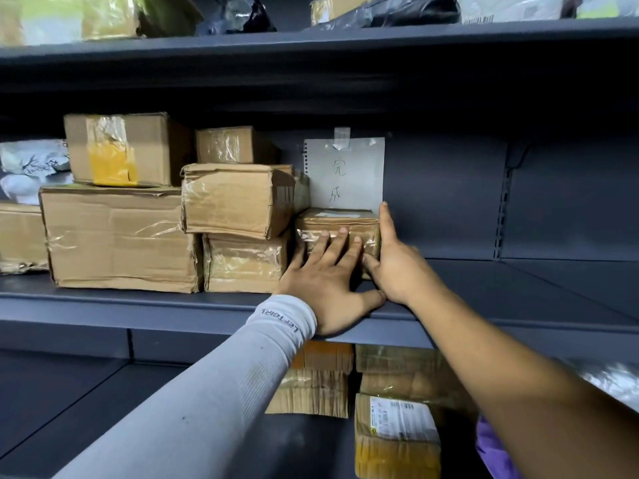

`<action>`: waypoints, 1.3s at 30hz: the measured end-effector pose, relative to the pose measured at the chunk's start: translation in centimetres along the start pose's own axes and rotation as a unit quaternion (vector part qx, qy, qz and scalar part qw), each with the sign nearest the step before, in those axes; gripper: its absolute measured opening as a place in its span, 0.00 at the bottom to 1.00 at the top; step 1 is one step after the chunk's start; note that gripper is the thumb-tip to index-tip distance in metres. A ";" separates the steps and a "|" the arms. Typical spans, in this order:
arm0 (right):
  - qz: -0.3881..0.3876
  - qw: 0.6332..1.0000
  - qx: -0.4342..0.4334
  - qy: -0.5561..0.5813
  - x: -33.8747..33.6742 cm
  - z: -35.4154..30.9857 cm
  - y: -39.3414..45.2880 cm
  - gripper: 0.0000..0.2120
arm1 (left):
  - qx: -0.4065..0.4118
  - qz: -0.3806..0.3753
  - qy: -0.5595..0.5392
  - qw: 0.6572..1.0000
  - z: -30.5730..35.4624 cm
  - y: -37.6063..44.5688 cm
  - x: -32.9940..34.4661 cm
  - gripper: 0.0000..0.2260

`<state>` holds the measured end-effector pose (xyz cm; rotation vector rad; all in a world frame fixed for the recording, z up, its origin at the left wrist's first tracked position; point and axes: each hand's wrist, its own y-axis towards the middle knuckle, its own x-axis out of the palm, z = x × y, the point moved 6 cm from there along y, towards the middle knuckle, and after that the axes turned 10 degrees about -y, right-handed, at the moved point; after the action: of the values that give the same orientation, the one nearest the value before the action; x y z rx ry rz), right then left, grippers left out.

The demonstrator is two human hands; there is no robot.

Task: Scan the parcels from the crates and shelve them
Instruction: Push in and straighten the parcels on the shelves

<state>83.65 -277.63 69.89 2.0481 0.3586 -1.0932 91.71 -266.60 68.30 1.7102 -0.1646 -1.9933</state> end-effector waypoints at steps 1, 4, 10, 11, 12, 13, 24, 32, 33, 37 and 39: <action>-0.003 1.000 0.001 -0.004 0.0 -0.1 -0.1 0.44 | 0.000 -0.004 0.002 1.000 0.0 0.0 0.0 0.42; -0.006 1.000 0.011 -0.028 0.0 0.0 -0.2 0.43 | -0.002 -0.011 0.004 1.000 0.0 0.0 0.0 0.42; -0.014 0.994 0.019 -0.103 -0.6 0.5 -0.8 0.41 | -0.005 -0.023 -0.005 1.000 0.1 -0.1 0.1 0.42; -0.010 0.992 0.017 -0.123 -0.9 0.7 -1.2 0.40 | -0.006 -0.024 -0.005 1.000 0.1 -0.1 0.1 0.42; -0.008 0.989 0.019 -0.145 -1.3 1.0 -1.8 0.39 | -0.006 -0.026 -0.006 1.000 0.1 0.0 0.1 0.42; -0.006 0.985 0.021 -0.172 -1.6 1.2 -2.4 0.37 | -0.005 -0.027 -0.006 1.000 0.1 0.0 0.1 0.41; -0.052 0.961 0.087 -0.258 -2.8 2.3 -9.3 0.33 | 0.064 0.077 0.021 0.995 1.1 -2.3 -0.9 0.35; -0.016 0.962 0.088 -0.258 -1.7 1.8 -16.1 0.33 | 0.142 0.124 0.032 0.982 0.3 -11.7 2.7 0.35; -0.007 0.962 0.077 -0.261 -1.2 1.7 -17.0 0.34 | 0.154 0.126 0.032 0.979 0.0 -13.1 3.4 0.34; 0.053 0.956 0.028 -0.288 1.3 1.2 -19.9 0.36 | 0.195 0.121 0.025 0.973 -1.3 -17.2 6.8 0.33; 0.078 0.955 0.016 -0.286 2.7 1.4 -21.1 0.36 | 0.192 0.092 0.030 0.977 -2.1 -18.1 9.3 0.33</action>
<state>72.62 -264.97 56.71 1.6538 -0.1127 -1.5279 87.61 -254.65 52.23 1.9034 -0.7013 -1.8562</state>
